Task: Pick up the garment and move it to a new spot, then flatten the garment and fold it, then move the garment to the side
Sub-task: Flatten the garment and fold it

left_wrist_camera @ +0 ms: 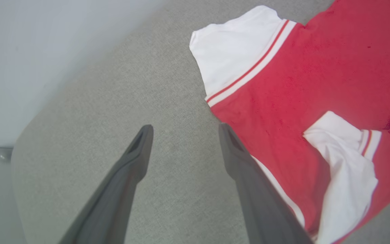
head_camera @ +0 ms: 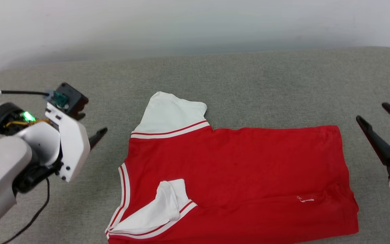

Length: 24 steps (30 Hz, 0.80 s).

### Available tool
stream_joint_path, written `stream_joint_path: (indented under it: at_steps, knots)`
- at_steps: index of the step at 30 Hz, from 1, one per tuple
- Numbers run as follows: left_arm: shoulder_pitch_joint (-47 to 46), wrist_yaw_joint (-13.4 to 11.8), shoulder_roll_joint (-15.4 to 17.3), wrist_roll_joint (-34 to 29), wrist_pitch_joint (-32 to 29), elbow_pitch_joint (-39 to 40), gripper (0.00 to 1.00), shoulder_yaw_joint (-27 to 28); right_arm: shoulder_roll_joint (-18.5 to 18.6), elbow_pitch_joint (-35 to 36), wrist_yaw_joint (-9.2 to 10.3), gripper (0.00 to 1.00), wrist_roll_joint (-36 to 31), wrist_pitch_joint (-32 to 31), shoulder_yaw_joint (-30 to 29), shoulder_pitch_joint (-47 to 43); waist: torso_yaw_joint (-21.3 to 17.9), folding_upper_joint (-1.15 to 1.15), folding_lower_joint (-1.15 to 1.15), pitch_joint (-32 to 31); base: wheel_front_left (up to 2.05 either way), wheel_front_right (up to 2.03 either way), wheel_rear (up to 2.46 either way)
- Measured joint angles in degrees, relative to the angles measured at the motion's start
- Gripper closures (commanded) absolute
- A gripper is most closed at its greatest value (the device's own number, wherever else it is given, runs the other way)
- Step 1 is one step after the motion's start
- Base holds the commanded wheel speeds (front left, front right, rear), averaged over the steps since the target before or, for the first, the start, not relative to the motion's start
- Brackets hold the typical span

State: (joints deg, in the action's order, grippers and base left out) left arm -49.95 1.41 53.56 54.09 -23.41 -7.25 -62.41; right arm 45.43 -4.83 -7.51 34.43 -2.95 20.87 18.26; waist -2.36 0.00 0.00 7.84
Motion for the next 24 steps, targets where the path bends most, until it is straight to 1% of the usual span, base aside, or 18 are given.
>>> stream_joint_path:
  at_steps: [2, 6, 8, 12, 15, 18, 21, 24]
  knots:
    - [-2.1, -0.6, -0.8, -1.6, 1.8, -1.5, 0.0, 1.1, -4.5, 1.6, 0.0, 0.0, -3.7, 3.6, -5.2, -1.5, -0.6, 0.0, 0.0, 0.7, 0.0, 0.0, 0.0]
    - [-6.7, -1.5, -3.2, -3.6, 3.7, -4.9, 0.0, 2.9, -13.7, 6.6, 0.0, 0.0, -10.6, 8.5, -14.0, -5.6, -2.2, 0.0, 0.0, 2.5, 0.0, 0.0, 0.0]
    - [-9.1, -1.4, -4.3, -4.0, 3.0, -6.8, 0.0, 3.3, -18.0, 9.6, -0.01, 0.0, -13.7, 10.1, -16.8, -7.7, -3.0, 0.0, 0.0, 3.5, 0.0, 0.0, 0.0]
    - [-13.9, -0.1, -6.4, -4.0, -0.9, -10.3, 0.0, 3.5, -25.2, 15.3, 0.0, 0.0, -18.0, 11.4, -19.7, -11.8, -4.6, 0.0, 0.0, 6.1, 0.0, 0.0, 0.0]
    - [-18.0, 0.7, -7.8, -3.4, -5.0, -12.9, 0.0, 3.8, -28.4, 18.4, 0.0, 0.0, -19.6, 11.2, -19.7, -14.0, -5.7, 0.0, 0.0, 8.4, 0.0, 0.0, 0.0]
    - [-21.4, 1.5, -9.4, -2.4, -10.6, -15.4, 0.0, 3.3, -30.6, 20.4, 0.0, 0.0, -20.3, 11.0, -19.6, -14.9, -6.7, 0.0, 0.0, 10.9, 0.0, 0.0, 0.0]
    - [-24.4, 2.2, -11.0, -1.6, -15.6, -17.6, 0.0, 2.7, -31.3, 20.6, 0.0, 0.0, -20.5, 11.5, -18.4, -14.7, -7.7, 0.0, 0.0, 13.5, 0.0, 0.0, 0.0]
    - [-26.5, 3.0, -12.6, 0.1, -22.6, -19.4, 0.0, 1.4, -31.4, 20.1, 0.0, 0.0, -20.7, 11.7, -17.0, -13.5, -8.9, 0.0, 0.0, 16.0, 0.0, 0.0, 0.0]
